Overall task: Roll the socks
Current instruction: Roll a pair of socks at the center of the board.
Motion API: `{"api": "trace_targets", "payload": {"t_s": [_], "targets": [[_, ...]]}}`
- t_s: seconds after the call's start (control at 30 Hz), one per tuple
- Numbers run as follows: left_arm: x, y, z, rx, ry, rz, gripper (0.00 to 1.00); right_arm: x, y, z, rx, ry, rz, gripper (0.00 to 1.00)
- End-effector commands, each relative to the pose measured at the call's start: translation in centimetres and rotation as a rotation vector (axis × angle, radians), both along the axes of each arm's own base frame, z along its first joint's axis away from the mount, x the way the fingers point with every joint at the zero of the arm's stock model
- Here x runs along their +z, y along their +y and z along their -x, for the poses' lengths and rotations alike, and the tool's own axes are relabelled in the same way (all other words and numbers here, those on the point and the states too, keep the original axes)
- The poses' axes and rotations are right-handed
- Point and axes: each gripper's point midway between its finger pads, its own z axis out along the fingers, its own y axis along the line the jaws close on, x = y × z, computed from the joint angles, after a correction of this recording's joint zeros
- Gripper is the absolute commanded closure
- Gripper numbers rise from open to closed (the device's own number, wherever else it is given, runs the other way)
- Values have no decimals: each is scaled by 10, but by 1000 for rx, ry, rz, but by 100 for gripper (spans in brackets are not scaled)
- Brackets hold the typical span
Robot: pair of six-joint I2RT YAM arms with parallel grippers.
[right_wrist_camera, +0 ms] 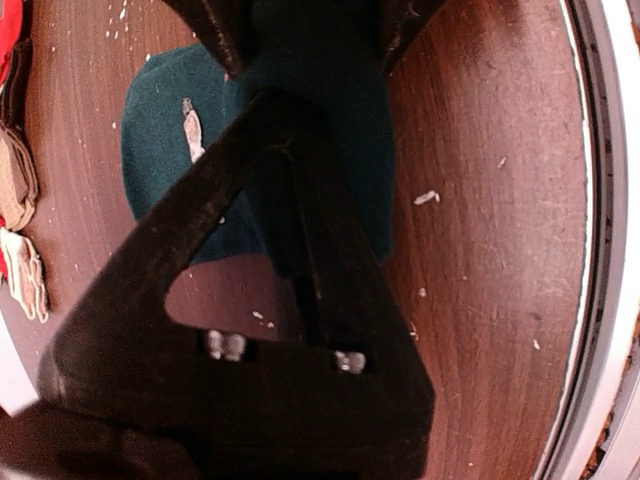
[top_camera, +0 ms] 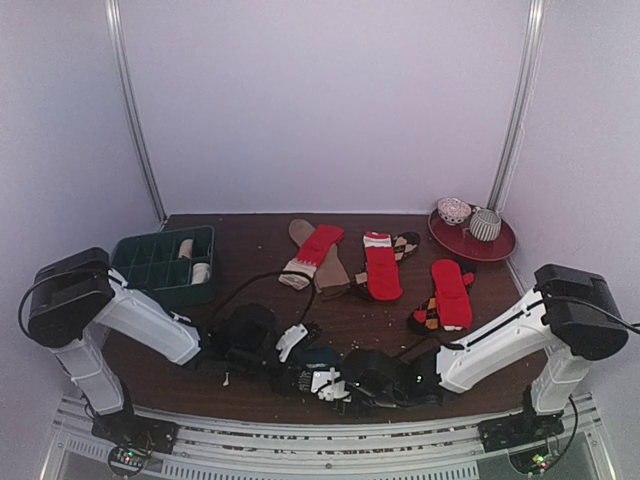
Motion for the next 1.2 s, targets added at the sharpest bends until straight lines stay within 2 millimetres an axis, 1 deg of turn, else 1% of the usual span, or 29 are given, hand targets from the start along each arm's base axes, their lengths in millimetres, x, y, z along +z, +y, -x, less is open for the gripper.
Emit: {"api": "trace_targets", "payload": {"t_s": [0.0, 0.07, 0.1, 0.17, 0.23, 0.33, 0.47, 0.53, 0.57, 0.6, 0.63, 0.7, 0.73, 0.83, 0.9, 0.93, 1.07, 1.17], "targets": [[-36, 27, 17, -26, 81, -135, 100, -25, -11, -5, -63, 19, 64, 68], [-27, 23, 17, -50, 58, -103, 100, -33, -18, -5, -86, 53, 71, 77], [-23, 21, 16, -56, 48, -93, 97, -36, -20, -4, -95, 79, 70, 81], [-11, 18, 15, -81, -1, -67, 87, -39, -26, -2, -108, 161, 54, 85], [1, 20, 8, -81, -73, -63, 77, -36, -27, 6, -97, 281, 21, 86], [20, 28, 4, -76, -184, -29, 66, -30, -28, 18, -73, 468, 16, 86], [56, 35, -2, -47, -370, 95, 57, -27, -30, 31, -74, 720, 66, 86], [73, 38, 2, -46, -466, 162, 50, -30, -33, 31, -118, 830, 96, 85], [80, 40, 5, -52, -518, 196, 48, -30, -32, 32, -123, 881, 112, 85], [89, 41, 10, -59, -565, 238, 45, -32, -35, 34, -139, 924, 142, 85], [93, 40, 14, -78, -609, 264, 43, -32, -34, 34, -158, 954, 155, 85], [93, 38, 18, -98, -644, 279, 40, -33, -33, 31, -193, 1029, 166, 85], [88, 36, 17, -103, -650, 265, 39, -32, -30, 31, -202, 1069, 159, 85], [68, 30, 11, -108, -645, 209, 38, -32, -26, 29, -218, 1115, 159, 85], [58, 27, 13, -118, -637, 206, 38, -33, -26, 28, -225, 1139, 164, 84], [55, 24, 13, -121, -633, 211, 38, -35, -27, 28, -228, 1147, 167, 84], [32, 21, 14, -145, -594, 161, 41, -41, -30, 27, -240, 1153, 185, 84], [24, 21, 15, -148, -573, 150, 43, -43, -32, 26, -240, 1144, 190, 84]]}}
